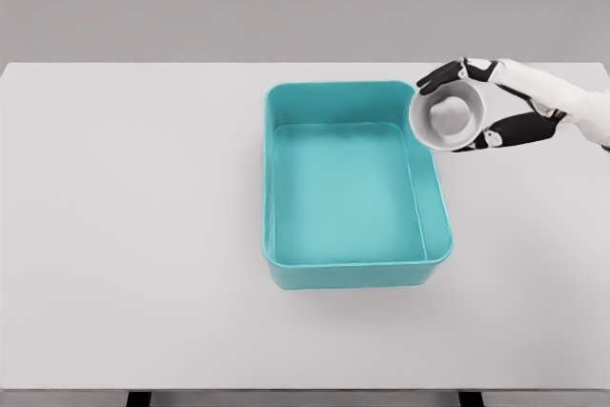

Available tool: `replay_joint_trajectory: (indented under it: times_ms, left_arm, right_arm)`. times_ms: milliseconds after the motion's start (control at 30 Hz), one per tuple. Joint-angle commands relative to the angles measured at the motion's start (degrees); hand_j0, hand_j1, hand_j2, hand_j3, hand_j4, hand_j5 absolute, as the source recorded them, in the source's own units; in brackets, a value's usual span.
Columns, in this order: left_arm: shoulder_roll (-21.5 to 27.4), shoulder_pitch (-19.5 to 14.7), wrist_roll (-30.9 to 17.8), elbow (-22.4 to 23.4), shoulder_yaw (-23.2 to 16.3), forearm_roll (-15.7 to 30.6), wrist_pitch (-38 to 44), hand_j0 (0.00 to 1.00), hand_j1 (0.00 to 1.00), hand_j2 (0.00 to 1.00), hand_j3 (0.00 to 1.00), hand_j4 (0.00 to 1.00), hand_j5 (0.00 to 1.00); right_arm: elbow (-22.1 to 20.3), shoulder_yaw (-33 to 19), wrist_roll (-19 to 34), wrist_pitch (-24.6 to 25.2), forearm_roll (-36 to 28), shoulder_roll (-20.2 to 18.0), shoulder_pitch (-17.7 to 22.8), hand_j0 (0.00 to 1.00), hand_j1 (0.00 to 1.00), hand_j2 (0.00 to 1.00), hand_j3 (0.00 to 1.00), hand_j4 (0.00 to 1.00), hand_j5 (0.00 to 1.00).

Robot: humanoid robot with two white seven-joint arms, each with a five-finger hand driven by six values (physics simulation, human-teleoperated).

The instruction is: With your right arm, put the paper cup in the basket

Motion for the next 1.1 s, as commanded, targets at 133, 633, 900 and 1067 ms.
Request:
replay_joint_trajectory:
  times_ms: [133, 633, 900, 1067]
  left_arm:
    - [0.0, 0.0, -0.02, -0.01, 0.0, 0.12, 0.0, 1.0, 1.0, 1.0, 1.0, 1.0, 1.0]
    - [0.0, 0.0, -0.02, -0.01, 0.0, 0.12, 0.0, 1.0, 1.0, 1.0, 1.0, 1.0, 1.0]
    - [0.0, 0.0, -0.02, -0.01, 0.0, 0.03, 0.0, 1.0, 1.0, 1.0, 1.0, 1.0, 1.0]
    - [0.0, 0.0, -0.02, -0.01, 0.0, 0.03, 0.0, 1.0, 1.0, 1.0, 1.0, 1.0, 1.0]
  right_arm:
    - [-6.2, 0.29, -0.03, 4.13, 7.37, 2.64, -0.88, 0.72, 0.72, 0.72, 0.72, 0.72, 0.72]
    - [-6.64, 10.75, -0.03, 21.18, 40.15, 15.91, -4.92, 0.72, 0.72, 0.72, 0.72, 0.72, 0.72]
    - [-10.59, 11.01, -0.03, 25.76, 48.6, 15.03, -4.92, 0.72, 0.72, 0.72, 0.72, 0.72, 0.72]
    - [-10.68, 12.24, -0.03, 25.58, 49.3, 15.03, -4.83, 1.0, 1.0, 1.0, 1.0, 1.0, 1.0]
